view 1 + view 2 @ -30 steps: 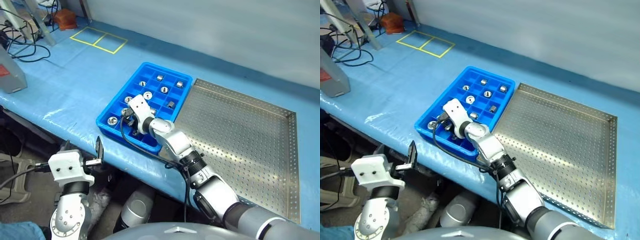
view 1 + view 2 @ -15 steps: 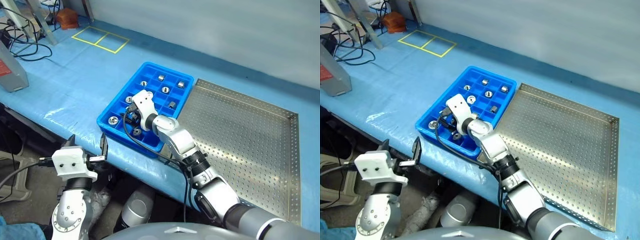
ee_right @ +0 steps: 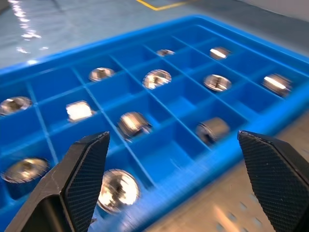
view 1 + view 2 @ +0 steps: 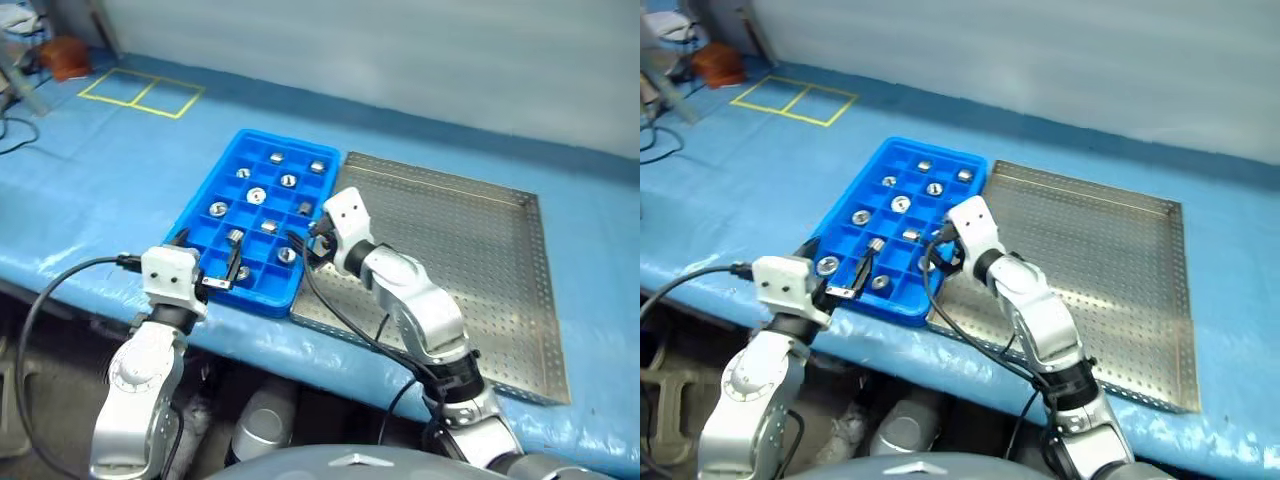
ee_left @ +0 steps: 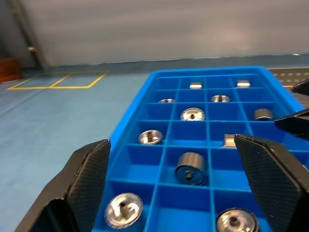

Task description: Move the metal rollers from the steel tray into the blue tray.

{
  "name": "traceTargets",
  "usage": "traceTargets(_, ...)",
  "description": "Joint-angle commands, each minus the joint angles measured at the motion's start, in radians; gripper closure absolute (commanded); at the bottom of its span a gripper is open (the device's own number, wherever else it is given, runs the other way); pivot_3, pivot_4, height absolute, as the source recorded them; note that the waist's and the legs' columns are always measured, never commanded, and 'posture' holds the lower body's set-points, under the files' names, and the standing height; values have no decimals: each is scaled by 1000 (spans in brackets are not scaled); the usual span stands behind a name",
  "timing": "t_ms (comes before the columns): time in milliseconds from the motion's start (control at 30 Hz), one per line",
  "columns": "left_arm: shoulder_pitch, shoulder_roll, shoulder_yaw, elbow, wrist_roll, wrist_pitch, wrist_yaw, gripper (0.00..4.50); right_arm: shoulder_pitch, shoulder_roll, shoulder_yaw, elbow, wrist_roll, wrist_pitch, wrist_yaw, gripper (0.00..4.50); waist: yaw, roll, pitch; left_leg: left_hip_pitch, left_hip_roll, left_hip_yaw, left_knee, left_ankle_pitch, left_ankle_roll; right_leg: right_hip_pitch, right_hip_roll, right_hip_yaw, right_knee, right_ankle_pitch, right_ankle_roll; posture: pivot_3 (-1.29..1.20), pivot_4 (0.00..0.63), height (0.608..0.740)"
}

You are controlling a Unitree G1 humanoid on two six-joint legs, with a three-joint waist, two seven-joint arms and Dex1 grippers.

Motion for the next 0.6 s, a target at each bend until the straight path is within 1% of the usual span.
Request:
traceTargets(33,-56,24,-30,37,-12,3,-47,0,53,-25,-40,-114,-2,31,-30,25,-70,0,0,0,0,0,0,0,0,1,0,0,0,0,0,64,150,740)
traceTargets(100,-77,39,-44,61,-8,5,-66,0,90,-47,-48,-154,0,45,-37,25,-150,0,0,1,0,-1,0,0,0,2,0,0,0,2,-2,36,150,740)
traceTargets(167,-88,48,-51,81,-3,4,-74,0,123,-65,-51,-187,-1,58,-45,25,-210,0,0,2,0,-3,-1,0,0,2,0,1,1,3,-5,22,150,740)
traceTargets(233,-92,53,-60,92,2,3,-77,0,151,-78,-53,-211,-4,68,-56,25,-260,0,0,4,1,-3,-2,0,0,2,0,3,2,3,-5,17,150,740)
traceTargets(267,-90,53,-64,94,3,2,-79,0,162,-80,-54,-220,-4,74,-62,25,-277,0,0,5,1,-3,-2,0,0,2,0,4,2,3,-5,15,150,740)
traceTargets(333,-82,53,-73,93,9,1,-80,0,180,-76,-56,-232,-3,84,-78,25,-297,0,0,6,1,-2,-2,0,1,2,1,6,3,3,-5,11,150,740)
traceTargets(400,-72,47,-74,90,7,1,-76,0,192,-73,-52,-239,-5,90,-90,25,-306,0,0,8,2,-2,-2,0,1,2,1,8,5,2,-5,7,150,740)
traceTargets(467,-64,42,-71,87,5,1,-74,0,197,-70,-47,-241,-5,93,-99,25,-309,0,0,10,1,0,-2,0,1,2,2,12,6,0,-1,9,150,740)
traceTargets(600,-48,34,-73,82,9,-2,-65,0,201,-71,-36,-240,-4,94,-106,25,-308,0,0,12,2,3,-2,1,2,4,1,17,7,-1,-2,18,150,740)
